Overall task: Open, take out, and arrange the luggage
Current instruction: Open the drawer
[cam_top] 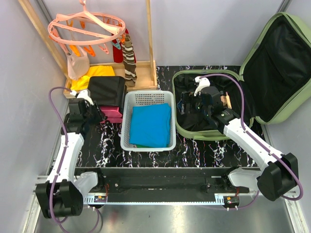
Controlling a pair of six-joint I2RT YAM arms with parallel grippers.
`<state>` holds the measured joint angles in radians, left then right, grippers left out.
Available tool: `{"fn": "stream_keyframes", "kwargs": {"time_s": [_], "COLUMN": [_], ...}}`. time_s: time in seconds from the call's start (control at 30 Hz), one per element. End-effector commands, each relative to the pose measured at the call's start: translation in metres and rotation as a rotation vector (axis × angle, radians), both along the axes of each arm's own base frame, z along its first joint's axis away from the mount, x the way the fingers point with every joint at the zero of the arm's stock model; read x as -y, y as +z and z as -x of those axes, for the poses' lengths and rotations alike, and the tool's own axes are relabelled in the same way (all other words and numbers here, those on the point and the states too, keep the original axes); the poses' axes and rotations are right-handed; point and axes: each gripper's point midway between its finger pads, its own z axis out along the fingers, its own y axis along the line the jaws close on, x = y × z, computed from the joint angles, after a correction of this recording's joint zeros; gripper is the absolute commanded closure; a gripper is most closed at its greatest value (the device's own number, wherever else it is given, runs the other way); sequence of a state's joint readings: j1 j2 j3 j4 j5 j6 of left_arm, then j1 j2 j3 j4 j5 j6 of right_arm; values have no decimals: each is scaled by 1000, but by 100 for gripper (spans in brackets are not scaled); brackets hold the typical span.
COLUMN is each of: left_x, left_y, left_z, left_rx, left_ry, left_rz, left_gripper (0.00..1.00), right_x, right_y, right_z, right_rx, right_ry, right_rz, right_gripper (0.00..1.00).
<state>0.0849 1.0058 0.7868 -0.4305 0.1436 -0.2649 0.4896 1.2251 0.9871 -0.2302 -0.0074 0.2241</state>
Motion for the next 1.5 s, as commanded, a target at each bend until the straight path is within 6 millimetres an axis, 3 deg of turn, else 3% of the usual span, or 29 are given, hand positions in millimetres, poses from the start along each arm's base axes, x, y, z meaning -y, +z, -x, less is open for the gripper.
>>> {"fn": "stream_keyframes", "kwargs": {"time_s": [0.0, 0.67, 0.8, 0.87, 0.97, 1.03, 1.47], "left_x": [6, 3, 3, 3, 1, 0, 3], "left_y": [19, 5, 6, 9, 13, 16, 18], "left_z": [5, 46, 47, 46, 46, 46, 51], "left_rx": [78, 48, 54, 61, 73, 83, 94], "left_ry": [-7, 30, 36, 34, 42, 45, 34], "left_rz": [33, 23, 23, 24, 17, 13, 17], "left_gripper": [76, 75, 68, 59, 38, 31, 25], "right_x": [1, 4, 4, 4, 7, 8, 11], "right_y": [11, 10, 9, 10, 13, 15, 19], "right_z": [-2, 0, 2, 2, 4, 4, 5], "right_rx": [36, 32, 31, 30, 38, 41, 44], "right_ry": [6, -2, -1, -3, -9, -12, -22], "right_rz": [-15, -25, -24, -26, -24, -21, -23], "right_gripper": [6, 6, 6, 6, 6, 5, 6]}}
